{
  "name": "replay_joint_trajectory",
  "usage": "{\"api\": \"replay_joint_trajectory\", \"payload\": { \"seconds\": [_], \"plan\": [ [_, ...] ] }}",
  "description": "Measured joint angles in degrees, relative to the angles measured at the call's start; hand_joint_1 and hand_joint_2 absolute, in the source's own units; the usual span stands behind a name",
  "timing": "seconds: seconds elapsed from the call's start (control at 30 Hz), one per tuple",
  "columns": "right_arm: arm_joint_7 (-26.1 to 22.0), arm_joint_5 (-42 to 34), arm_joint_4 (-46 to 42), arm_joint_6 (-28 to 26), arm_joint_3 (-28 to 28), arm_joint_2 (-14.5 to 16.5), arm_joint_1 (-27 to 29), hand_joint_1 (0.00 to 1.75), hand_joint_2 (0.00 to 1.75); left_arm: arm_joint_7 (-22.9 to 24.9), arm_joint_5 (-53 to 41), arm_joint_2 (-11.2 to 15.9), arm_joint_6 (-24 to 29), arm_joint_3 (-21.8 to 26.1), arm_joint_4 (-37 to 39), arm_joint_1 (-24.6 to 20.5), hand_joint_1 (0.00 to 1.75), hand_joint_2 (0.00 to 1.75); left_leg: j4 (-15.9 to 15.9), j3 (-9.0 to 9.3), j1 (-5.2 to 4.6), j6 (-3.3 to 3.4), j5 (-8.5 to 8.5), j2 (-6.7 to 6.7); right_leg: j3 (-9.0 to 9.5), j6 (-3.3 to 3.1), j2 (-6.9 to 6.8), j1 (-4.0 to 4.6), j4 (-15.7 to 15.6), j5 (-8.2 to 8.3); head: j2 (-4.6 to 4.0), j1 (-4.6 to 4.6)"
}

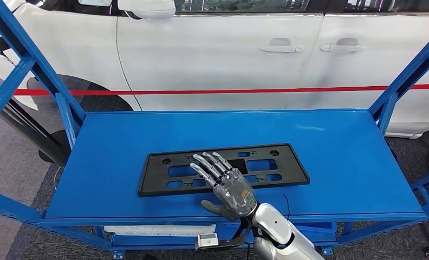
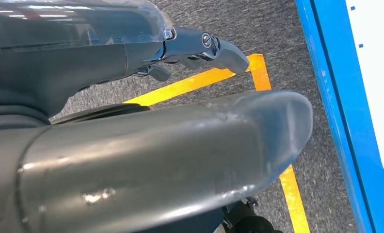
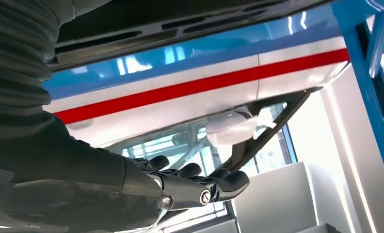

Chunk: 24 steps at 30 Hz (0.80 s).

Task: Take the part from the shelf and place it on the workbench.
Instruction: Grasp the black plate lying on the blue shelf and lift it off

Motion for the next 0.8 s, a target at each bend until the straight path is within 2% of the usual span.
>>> {"api": "replay_joint_trajectory", "payload": {
  "seconds": [0.2, 0.5, 0.63, 0.8],
  "plan": [
    [1.3, 0.1, 3.8, 2.6, 0.1, 0.1, -0.9, 0.0, 1.75, 0.2, -0.3, 0.0, -0.1, -0.7, 0.0, 0.0, 0.0, 0.0, 0.0, 0.0, 0.0, 0.0, 0.0, 0.0, 0.0, 0.0, 0.0, 0.0, 0.0, 0.0, 0.0, 0.01],
    [2.7, 1.4, 10.1, 2.1, 0.1, 1.3, -1.9, 0.0, 1.75, 0.8, -1.0, 0.0, -0.6, -1.4, 0.0, 0.0, 0.0, 0.0, 0.0, -0.01, 0.0, 0.0, 0.0, 0.0, 0.0, 0.0, 0.0, 0.0, 0.0, 0.0, 0.0, 0.01],
    [7.4, 7.0, 13.3, -0.3, 0.1, 2.6, -3.4, 0.0, 1.75, 1.1, -1.4, 0.0, -0.9, -1.9, 0.0, -0.1, 0.0, 0.0, 0.0, 0.03, 0.0, 0.0, 0.0, 0.01, 0.02, 0.0, 0.03, 0.01, 0.0, 0.0, 0.01, 0.0],
    [13.1, 12.7, 21.1, -3.0, -0.3, 6.1, -7.0, 0.0, 1.75, 1.5, -2.0, -0.1, -1.6, -2.6, 0.0, -0.4, 0.0, 0.0, 0.0, 0.21, 0.01, -0.03, 0.02, 0.05, 0.15, -0.02, 0.11, 0.02, 0.0, 0.03, 0.01, 0.0]
  ]
}}
